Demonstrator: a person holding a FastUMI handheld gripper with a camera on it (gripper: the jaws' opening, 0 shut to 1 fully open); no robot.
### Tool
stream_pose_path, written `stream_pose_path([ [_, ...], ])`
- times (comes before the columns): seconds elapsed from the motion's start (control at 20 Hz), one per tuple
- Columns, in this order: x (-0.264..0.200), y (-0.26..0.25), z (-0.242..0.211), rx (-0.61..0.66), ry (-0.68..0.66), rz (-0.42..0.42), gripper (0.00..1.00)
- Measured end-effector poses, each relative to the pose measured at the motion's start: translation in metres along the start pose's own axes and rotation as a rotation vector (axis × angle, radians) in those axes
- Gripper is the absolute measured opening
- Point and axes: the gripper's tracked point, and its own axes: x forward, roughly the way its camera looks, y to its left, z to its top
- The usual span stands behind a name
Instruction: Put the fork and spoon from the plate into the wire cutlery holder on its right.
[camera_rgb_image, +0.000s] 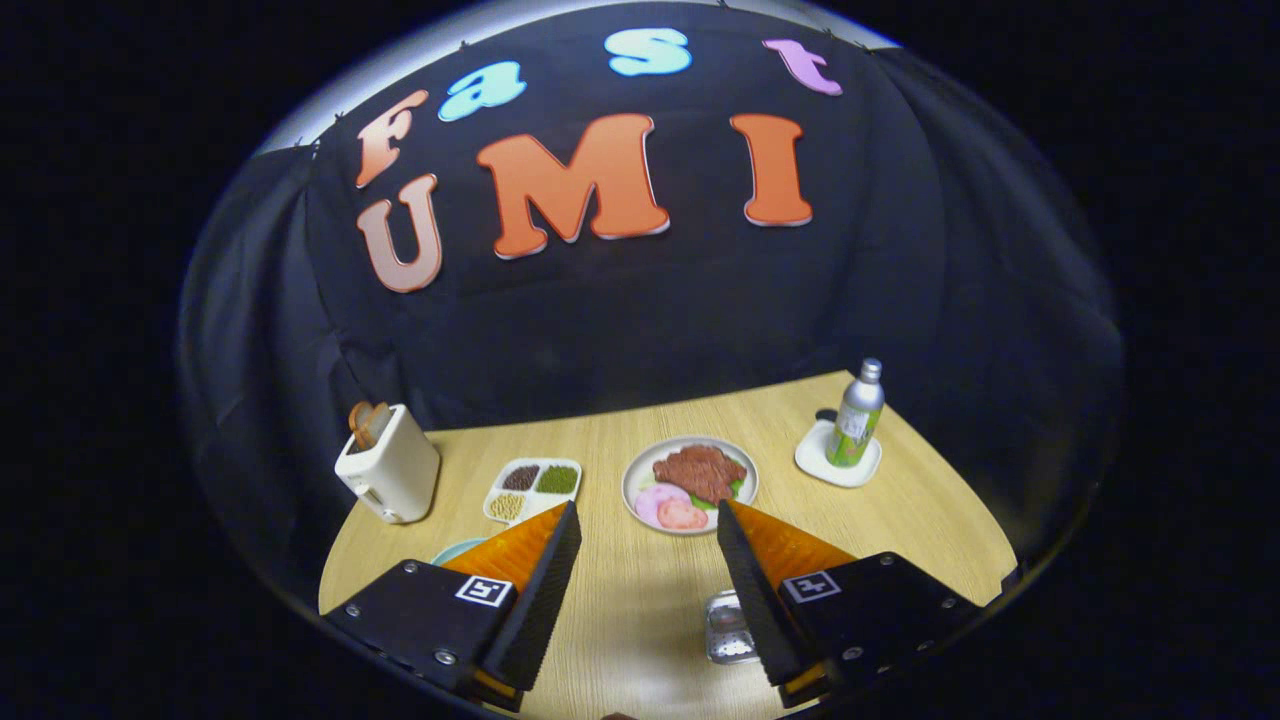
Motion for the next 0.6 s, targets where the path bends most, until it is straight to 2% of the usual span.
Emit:
stream_pose_path([
  [0.15, -0.004, 0.037, 0.031, -0.053, -0.172, 0.059, 0.89],
  [0.25, -0.004, 0.058, 0.04, -0.079, -0.235, 0.087, 0.94],
  [0.6, 0.013, 0.149, 0.017, -0.121, -0.199, 0.23, 0.95],
])
